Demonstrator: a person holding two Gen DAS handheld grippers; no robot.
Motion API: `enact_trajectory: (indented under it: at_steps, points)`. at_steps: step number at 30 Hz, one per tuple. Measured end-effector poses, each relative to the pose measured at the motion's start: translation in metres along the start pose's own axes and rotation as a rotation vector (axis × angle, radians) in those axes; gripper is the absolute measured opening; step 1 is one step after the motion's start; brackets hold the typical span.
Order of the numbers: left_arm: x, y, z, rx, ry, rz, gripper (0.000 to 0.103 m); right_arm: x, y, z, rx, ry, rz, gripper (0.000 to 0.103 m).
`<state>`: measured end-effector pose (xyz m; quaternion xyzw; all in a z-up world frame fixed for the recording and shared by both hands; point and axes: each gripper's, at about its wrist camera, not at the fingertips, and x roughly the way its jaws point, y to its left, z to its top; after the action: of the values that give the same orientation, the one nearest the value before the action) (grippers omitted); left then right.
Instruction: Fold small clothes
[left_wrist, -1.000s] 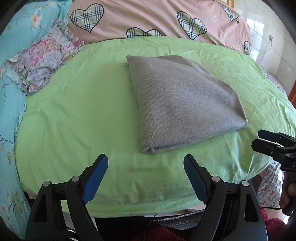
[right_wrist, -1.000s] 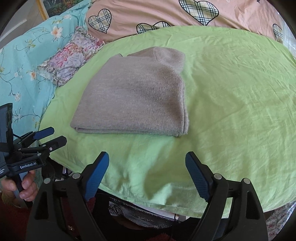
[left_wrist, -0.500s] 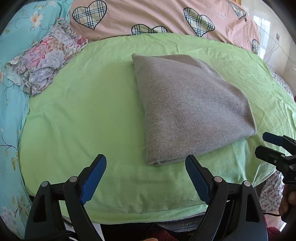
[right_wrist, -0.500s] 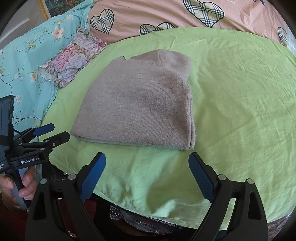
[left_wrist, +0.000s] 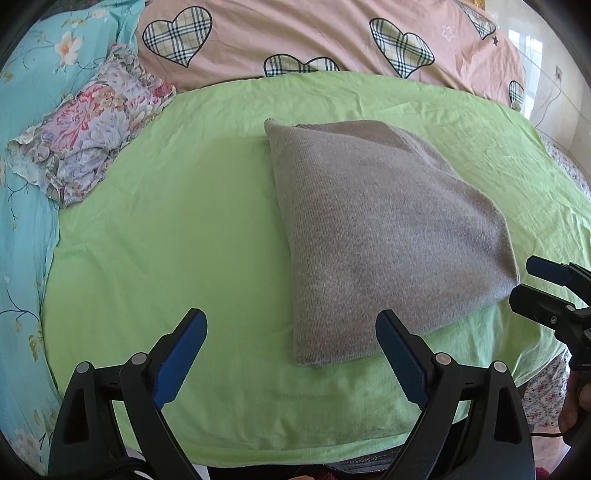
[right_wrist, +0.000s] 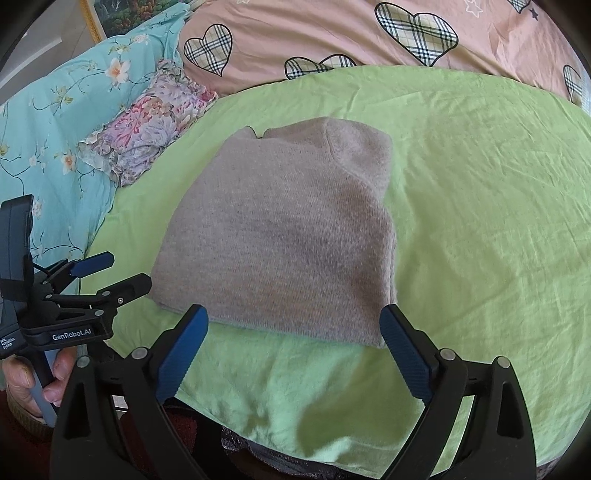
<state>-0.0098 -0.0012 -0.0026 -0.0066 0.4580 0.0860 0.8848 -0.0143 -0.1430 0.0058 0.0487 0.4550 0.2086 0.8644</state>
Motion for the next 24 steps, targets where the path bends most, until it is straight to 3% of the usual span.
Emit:
enact_trajectory:
  at_steps: [18, 24]
  points:
    - [0.001, 0.004, 0.027, -0.011, -0.041, 0.002, 0.096, 0.001, -0.018, 0.035, 0.052, -0.044, 0.025, 0.094]
    - [0.003, -0.003, 0.027, 0.002, -0.041, 0.035, 0.096, 0.006, -0.016, 0.036, 0.042, -0.029, 0.027, 0.094]
